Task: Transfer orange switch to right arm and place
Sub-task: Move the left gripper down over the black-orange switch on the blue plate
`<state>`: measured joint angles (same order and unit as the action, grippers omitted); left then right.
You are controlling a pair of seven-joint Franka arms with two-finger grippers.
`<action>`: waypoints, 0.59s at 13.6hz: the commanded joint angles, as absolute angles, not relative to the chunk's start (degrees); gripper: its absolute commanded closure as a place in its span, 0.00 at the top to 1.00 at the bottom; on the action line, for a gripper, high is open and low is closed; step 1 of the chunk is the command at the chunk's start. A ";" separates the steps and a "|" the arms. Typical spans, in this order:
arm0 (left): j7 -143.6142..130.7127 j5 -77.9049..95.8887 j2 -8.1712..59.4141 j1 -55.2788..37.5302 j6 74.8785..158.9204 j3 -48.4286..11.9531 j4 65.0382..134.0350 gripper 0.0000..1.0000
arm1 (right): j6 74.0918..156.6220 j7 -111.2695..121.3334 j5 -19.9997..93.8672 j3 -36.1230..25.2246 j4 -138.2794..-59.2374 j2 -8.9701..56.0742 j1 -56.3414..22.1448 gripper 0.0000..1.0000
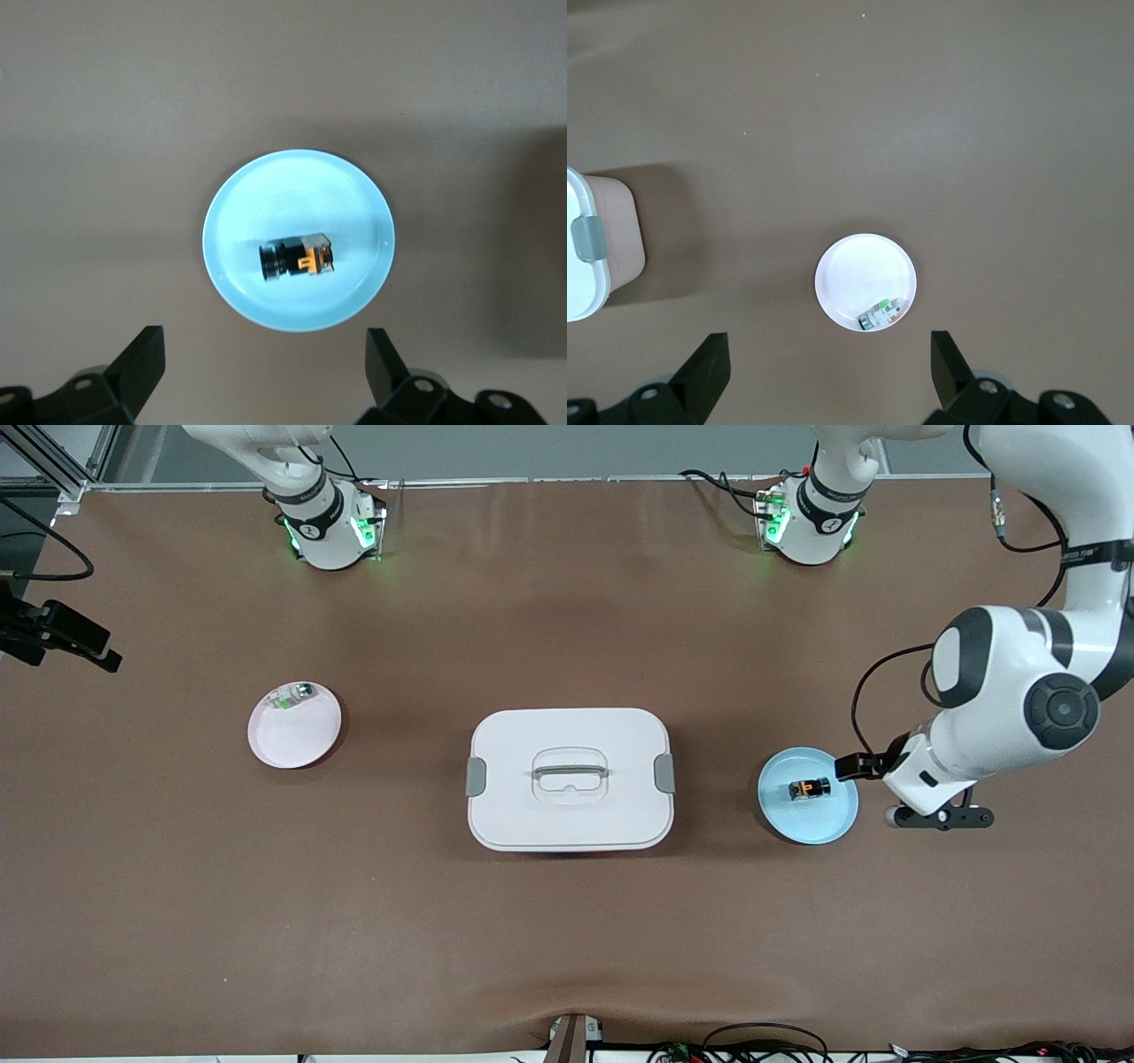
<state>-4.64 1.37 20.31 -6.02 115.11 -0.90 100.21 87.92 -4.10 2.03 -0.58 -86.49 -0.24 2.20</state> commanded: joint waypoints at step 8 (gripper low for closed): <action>-7.12 -1.76 24.87 -7.38 127.96 -1.05 107.49 1.00 | 86.22 -4.04 2.11 -0.26 -85.08 0.26 2.99 1.00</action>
<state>-5.53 -0.32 24.83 -7.39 125.75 -0.95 106.02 87.23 -4.09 2.01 -0.72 -86.45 -0.24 2.22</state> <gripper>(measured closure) 0.000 0.000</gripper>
